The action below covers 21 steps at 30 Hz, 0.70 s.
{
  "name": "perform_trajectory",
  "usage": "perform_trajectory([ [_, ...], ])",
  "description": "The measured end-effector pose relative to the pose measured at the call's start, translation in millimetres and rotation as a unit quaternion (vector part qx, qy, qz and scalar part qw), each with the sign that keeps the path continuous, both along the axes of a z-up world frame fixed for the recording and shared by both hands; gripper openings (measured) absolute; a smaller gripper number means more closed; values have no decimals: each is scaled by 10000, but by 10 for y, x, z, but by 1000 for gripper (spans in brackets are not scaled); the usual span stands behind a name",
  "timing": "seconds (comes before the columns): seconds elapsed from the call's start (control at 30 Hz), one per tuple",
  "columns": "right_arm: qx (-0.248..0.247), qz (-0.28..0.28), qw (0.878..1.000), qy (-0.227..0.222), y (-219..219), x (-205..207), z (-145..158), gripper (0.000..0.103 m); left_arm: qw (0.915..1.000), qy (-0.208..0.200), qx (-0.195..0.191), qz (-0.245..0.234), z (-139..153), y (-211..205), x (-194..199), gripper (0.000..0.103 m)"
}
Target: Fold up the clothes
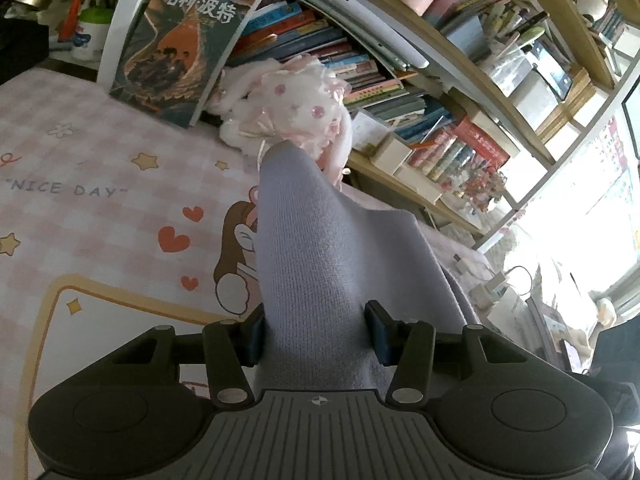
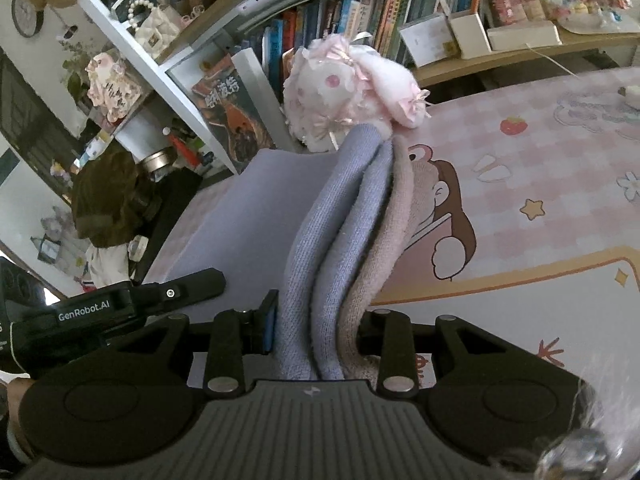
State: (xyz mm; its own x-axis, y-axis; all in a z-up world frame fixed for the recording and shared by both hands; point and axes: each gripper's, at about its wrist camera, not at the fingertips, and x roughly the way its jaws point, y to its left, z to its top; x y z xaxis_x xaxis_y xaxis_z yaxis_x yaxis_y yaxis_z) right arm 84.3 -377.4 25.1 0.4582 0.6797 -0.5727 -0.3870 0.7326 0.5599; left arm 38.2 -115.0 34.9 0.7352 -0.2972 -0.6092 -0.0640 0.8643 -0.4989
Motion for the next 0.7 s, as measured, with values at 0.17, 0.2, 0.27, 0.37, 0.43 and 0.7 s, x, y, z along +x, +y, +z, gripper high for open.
perform_trajectory([
  [0.17,42,-42,10000,23,-39,-28,-5,31,10000,-10,23,-20,6,-10,-15,49],
  [0.2,44,-37,10000,19,-40,-32,-4,31,10000,-12,19,-18,7,-8,-20,49],
  [0.27,40,-29,10000,4,-36,-45,1,31,10000,-15,7,-15,8,-3,-32,49],
  [0.37,33,-27,10000,-3,-29,-68,2,31,10000,-16,-4,-14,6,0,-53,49],
  [0.43,16,-33,10000,-4,-19,-90,3,31,10000,-23,-36,-21,-2,13,-65,49],
  [0.7,-102,-194,9998,-36,100,-205,33,31,9994,-91,-248,-227,-49,185,-69,49],
])
